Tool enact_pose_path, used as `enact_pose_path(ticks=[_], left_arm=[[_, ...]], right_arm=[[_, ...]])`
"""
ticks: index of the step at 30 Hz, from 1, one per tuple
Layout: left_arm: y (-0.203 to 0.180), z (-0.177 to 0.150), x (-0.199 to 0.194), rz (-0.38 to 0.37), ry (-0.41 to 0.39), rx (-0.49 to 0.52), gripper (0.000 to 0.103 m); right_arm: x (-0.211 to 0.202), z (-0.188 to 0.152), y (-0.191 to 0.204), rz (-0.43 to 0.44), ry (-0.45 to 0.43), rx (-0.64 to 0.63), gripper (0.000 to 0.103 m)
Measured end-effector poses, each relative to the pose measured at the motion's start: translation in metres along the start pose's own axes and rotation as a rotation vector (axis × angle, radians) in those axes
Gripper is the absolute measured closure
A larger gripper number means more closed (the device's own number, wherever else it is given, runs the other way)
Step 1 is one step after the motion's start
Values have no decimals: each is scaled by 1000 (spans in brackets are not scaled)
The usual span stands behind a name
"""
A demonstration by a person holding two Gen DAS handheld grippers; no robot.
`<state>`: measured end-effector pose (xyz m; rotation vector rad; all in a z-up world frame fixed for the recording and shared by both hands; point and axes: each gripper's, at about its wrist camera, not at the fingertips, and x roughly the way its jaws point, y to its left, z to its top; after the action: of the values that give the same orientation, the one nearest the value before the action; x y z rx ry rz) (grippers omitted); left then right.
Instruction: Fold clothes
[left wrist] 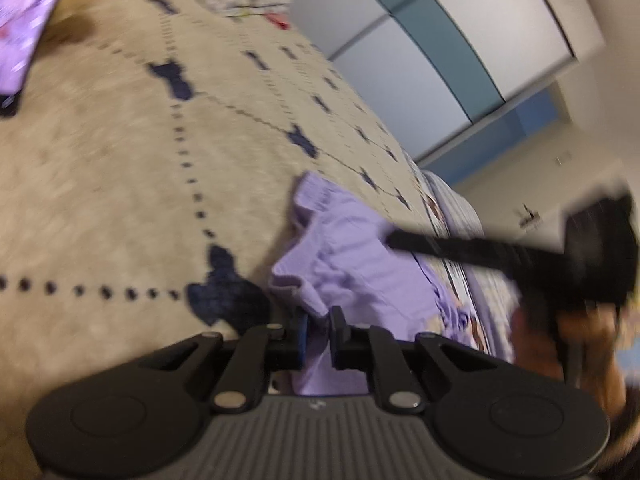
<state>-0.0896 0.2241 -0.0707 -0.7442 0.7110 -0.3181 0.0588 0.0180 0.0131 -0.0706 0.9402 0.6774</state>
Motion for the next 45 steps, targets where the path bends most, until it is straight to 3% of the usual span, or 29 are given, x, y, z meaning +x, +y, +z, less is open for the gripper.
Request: enact_pose_path(ticks=[9,16,21,25,29,33,38,39,41,42,43,45], left_arm=[[-27,-8,6,-41,42,181,93],[-30,-12,10,-44,62,199,93],[-29,-13,9,-41,67,192,93],[-27,-13,10,-41,69,186,93],[-27,-13,10,-38,69,178,95],[-24,-13,7,5,33,159,102],[-6,-9,-1,61,9,42,101],[-2,-8,-2,61,10,9,98],[3,-7,-3,65,10,-21,79],[4,-7,-3,70,7,-27,55],[4,-8,-3,72,1,-29,43],[5,-8,-1,65,-6,-39,43]], right_arm=[[54,42,17,-91,90,-10,70],[93,50,21,-168,145,-14,70],[108,46,20,-275,175,-38,70],[105,39,11,-268,143,-22,71],[95,31,-10,-226,73,68,80],[82,26,-28,-162,-21,168,81],[71,35,-29,-105,-96,193,81],[69,38,-27,-102,-102,191,81],[64,41,-24,-90,-118,179,81],[61,42,-25,-85,-126,174,81],[59,41,-26,-78,-131,176,81],[55,41,-28,-67,-137,185,81]])
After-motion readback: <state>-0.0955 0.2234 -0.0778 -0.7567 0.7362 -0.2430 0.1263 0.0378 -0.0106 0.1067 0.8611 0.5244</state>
